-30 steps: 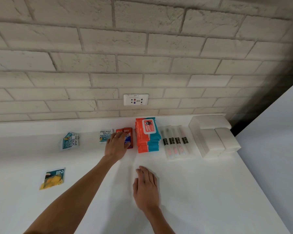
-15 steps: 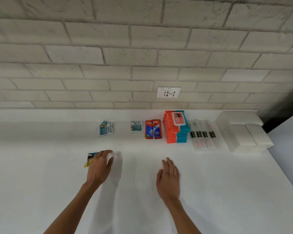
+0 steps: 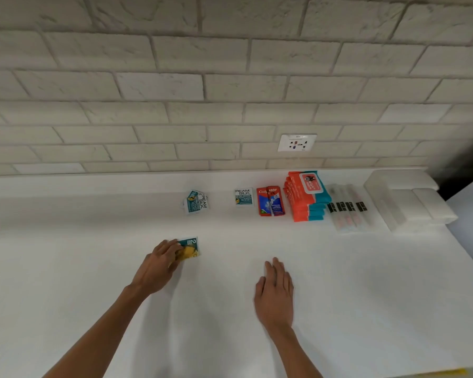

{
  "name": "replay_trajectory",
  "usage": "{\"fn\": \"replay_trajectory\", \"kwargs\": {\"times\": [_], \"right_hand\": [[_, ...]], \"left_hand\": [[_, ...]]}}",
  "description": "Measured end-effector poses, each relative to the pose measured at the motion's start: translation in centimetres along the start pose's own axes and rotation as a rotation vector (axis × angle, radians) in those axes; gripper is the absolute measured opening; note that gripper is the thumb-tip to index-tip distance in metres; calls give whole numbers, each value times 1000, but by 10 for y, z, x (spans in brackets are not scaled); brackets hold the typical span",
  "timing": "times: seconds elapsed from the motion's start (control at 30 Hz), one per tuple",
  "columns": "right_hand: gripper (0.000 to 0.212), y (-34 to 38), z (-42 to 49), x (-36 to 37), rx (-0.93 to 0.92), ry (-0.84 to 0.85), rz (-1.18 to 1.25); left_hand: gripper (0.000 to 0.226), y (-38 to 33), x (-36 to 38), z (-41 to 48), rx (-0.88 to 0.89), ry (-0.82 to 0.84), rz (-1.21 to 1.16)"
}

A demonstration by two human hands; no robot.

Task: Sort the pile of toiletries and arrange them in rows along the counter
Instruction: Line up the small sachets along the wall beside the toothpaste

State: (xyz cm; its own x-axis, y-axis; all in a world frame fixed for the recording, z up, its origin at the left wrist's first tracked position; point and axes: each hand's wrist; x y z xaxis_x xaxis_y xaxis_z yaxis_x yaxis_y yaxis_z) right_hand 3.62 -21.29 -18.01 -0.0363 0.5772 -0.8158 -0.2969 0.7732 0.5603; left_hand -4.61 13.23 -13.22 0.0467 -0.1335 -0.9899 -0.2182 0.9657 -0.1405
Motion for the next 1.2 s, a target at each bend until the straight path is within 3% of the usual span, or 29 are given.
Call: {"fn": "replay_trajectory", "kwargs": {"times": [0.47, 0.8, 1.07, 1.2], "right_hand": [[53, 40, -21, 23, 49, 4, 22], [46, 97, -51, 45, -202, 151, -4], [50, 94, -41, 39, -224, 147, -132], [55, 97, -19, 41, -214, 181, -147]], "left_hand": [[44, -46, 23, -32, 99, -54, 67], [44, -90, 24, -33, 154, -11, -50], [46, -53, 26, -22, -24, -76, -89], [61, -30, 36, -8, -140, 53, -43]]}}
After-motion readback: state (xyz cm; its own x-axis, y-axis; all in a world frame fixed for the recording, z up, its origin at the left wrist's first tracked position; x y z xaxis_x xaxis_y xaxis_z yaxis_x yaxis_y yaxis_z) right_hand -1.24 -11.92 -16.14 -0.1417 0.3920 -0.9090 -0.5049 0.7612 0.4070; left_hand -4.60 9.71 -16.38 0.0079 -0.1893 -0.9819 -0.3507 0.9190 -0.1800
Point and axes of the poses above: each hand's wrist, its own z-axis towards the middle knuckle, its own x-axis out of the palm, y = z × x, and after that the axes turned 12 degrees about z, right-handed
